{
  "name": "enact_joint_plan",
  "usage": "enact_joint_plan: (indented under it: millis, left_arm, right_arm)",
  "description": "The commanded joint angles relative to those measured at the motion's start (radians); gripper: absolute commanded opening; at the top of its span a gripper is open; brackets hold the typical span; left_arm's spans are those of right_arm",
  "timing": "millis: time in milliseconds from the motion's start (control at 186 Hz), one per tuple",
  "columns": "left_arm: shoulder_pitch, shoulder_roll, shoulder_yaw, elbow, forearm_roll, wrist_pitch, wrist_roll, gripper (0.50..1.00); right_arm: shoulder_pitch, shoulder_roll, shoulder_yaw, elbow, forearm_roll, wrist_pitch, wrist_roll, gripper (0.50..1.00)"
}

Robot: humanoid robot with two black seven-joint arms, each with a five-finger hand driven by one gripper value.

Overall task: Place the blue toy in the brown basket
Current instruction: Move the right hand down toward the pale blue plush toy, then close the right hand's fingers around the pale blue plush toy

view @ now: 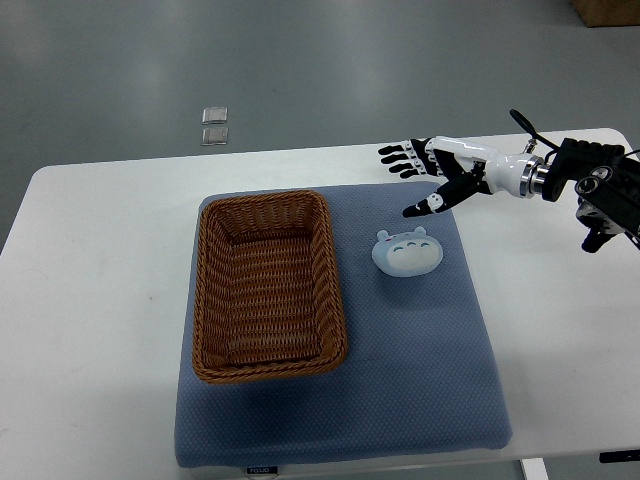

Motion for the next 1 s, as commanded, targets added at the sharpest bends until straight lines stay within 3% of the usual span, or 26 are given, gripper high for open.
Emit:
enact_joint_plan:
  millis: [0,167,307,490,867,997]
  left_arm:
    - [0.000,0.000,0.000,0.005,0.000,0.000,0.000,1.000]
    - [0.000,0.000,0.001,0.005,0.000,0.000,0.000,1.000]
    - [0.000,0.000,0.000,0.003,0.000,0.000,0.000,1.000]
    - [0.000,0.000,0.001,0.003,0.000,0.000,0.000,1.000]
    - [0.000,0.000,0.001,0.003,0.000,0.000,0.000,1.000]
    - [0.000,0.000,0.000,0.003,0.000,0.000,0.000,1.000]
  right_arm:
    - [0.001,-0.061,-0.022,0.068,-0.139,-0.003,0.052,0.919]
    - [0.008,-0.073,-0.079,0.108,-0.239,-0.026,0.055,0.919]
    - [-0.010,-0.103,-0.146,0.197,-0.262,-0.164,0.055,0.917]
    - [-0.033,-0.092,-0.237,0.200,-0.261,-0.327,0.052,0.915]
    - [-0.079,-0.063,-0.240,0.162,-0.259,-0.411,0.044,0.901]
    - [-0.087,-0.041,-0.242,0.154,-0.262,-0.415,0.044,0.785]
